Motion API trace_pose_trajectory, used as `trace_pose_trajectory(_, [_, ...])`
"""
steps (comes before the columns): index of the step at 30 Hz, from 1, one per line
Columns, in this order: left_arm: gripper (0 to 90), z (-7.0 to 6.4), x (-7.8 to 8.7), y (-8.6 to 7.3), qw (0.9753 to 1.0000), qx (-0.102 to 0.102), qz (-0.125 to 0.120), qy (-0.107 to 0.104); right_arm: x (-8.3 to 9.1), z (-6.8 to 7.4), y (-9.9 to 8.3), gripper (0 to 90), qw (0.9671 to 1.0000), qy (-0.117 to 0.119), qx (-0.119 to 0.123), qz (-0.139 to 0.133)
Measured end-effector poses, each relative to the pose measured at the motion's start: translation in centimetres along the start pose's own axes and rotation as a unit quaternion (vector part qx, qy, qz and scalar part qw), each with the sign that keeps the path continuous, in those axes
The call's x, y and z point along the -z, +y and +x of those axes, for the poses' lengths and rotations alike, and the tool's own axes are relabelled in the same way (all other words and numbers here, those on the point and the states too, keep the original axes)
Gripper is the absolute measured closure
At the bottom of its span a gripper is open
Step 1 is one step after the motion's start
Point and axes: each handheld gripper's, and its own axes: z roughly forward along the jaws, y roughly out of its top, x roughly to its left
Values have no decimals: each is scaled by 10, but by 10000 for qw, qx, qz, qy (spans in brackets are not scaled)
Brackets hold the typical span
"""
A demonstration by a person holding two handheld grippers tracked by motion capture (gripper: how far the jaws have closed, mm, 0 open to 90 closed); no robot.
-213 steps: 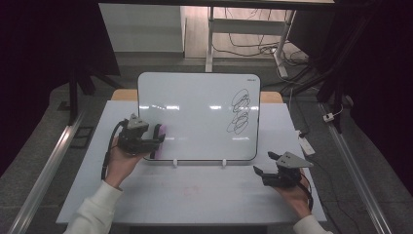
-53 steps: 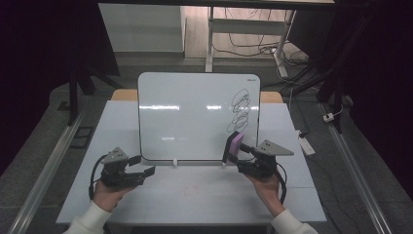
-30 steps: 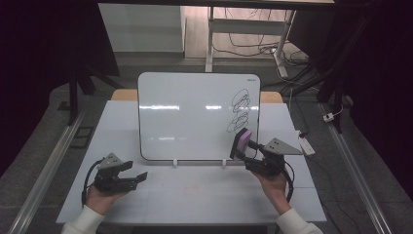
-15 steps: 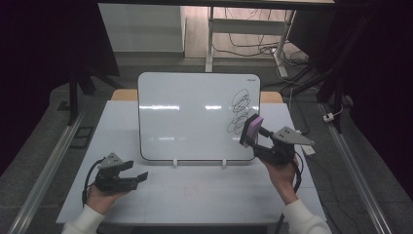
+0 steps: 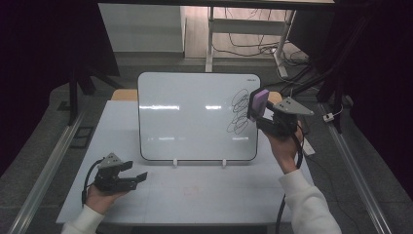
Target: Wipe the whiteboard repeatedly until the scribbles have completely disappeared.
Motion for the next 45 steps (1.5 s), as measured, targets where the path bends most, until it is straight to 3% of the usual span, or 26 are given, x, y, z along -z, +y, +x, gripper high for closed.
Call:
trace_pose_trajectory(4, [242,1,0,0,10000,50,-8,-14,-14,-1,8,397,9994,-217,184,175])
trace_pose_trajectory(9, [242,2,1,0,10000,52,-8,-18,-32,-1,18,399,9990,-259,133,349])
trace_pose_trajectory(18, [242,2,1,-1,10000,54,-12,-19,-51,9,21,407,9970,-479,288,526])
trace_pose_trajectory(22, [242,1,1,0,10000,43,-23,-23,-57,20,17,408,9957,-454,503,638])
trace_pose_trajectory(23, [242,1,1,0,10000,36,-20,-26,-58,29,13,408,9944,-417,701,678])
trace_pose_trajectory(26, [242,0,1,0,10000,19,-4,-21,-58,41,6,408,9917,-339,973,775])
trace_pose_trajectory(28, [242,0,1,0,10000,6,-4,-22,-57,42,5,408,9913,-332,1006,783])
trace_pose_trajectory(31, [242,-1,1,0,10000,-6,-12,-20,-57,39,7,408,9920,-367,931,765])
trace_pose_trajectory(36, [242,0,1,0,10000,21,-19,-20,-60,17,23,408,9928,-671,750,647])
trace_pose_trajectory(40, [241,1,1,0,10000,28,-23,-24,-62,9,31,408,9932,-739,656,618])
trace_pose_trajectory(43, [242,1,2,0,10000,45,-34,-14,-65,11,34,408,9923,-772,734,626])
trace_pose_trajectory(45, [242,1,2,0,10000,52,-25,-20,-66,16,34,408,9924,-661,824,628])
